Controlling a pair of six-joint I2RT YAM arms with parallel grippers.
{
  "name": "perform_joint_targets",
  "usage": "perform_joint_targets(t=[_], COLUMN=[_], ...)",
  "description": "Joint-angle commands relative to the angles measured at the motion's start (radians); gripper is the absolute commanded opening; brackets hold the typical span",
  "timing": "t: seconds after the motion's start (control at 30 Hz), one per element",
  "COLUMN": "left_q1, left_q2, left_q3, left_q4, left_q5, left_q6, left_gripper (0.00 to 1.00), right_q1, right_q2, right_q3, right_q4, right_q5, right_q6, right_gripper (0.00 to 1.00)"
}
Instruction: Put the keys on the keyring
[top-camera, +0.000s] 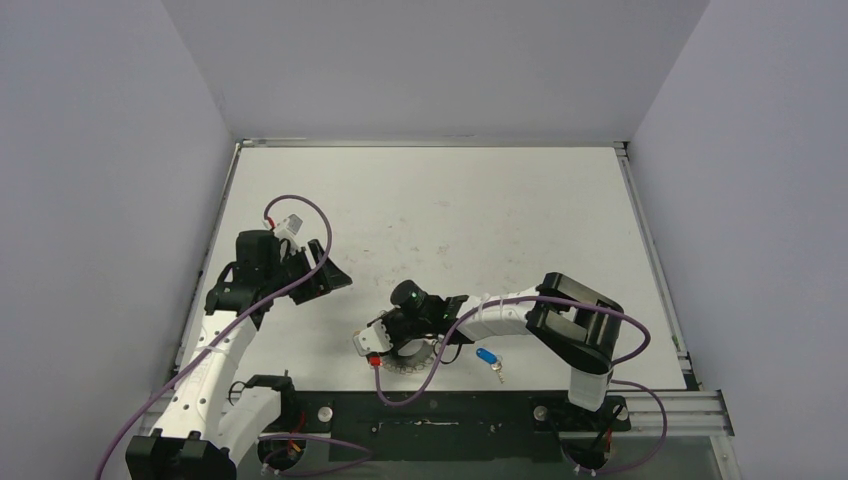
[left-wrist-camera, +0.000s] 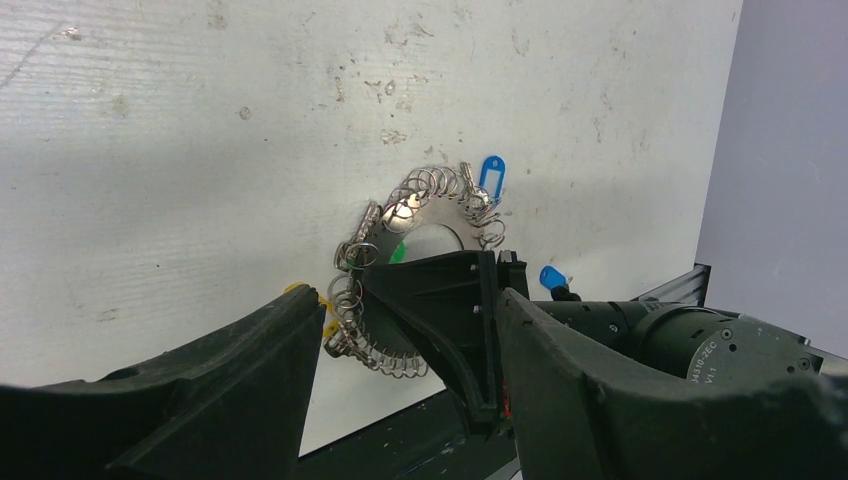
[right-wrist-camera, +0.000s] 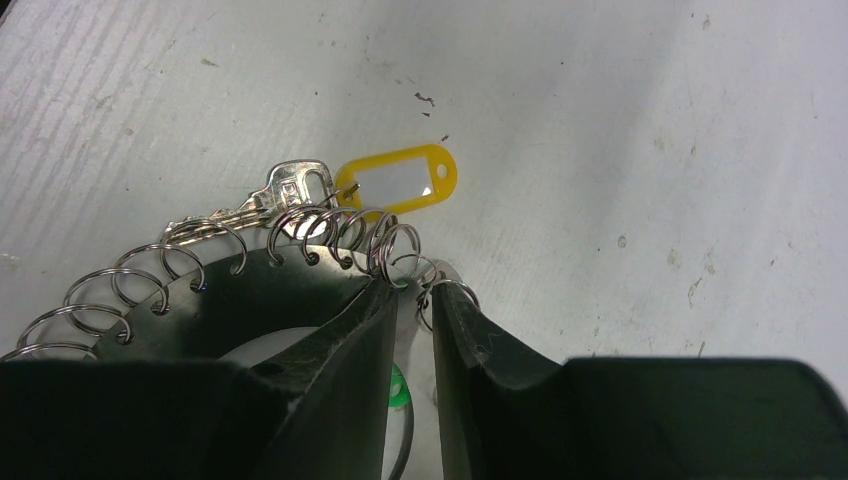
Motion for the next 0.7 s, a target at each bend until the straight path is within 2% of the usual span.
perform_joint_targets(t=[0.0,0.27,0.67], left_q1=[0.008,0.008,0.008], left_q2=[-0.008,-0.011,-0.011], left_q3=[0.001,-0.002,-0.004], left_q4=[0.062,0.067,0.071], left_q5=[0.024,0.027,0.032], left_q6=[0.013,0.012,0.011], left_gripper=[0.62,0.61,0.61], right_q1=[0.005,0.012,0.012], right_q2=[0.006,0.022,0.065], right_q3=[0.01,0.029,0.111], right_q4=[-0.013,-0.032,-0.062], right_q5=[-0.037,-0.073,-0.008], right_q6=[0.002,-0.01,0.145], right_gripper=[0.23,0.21,0.0])
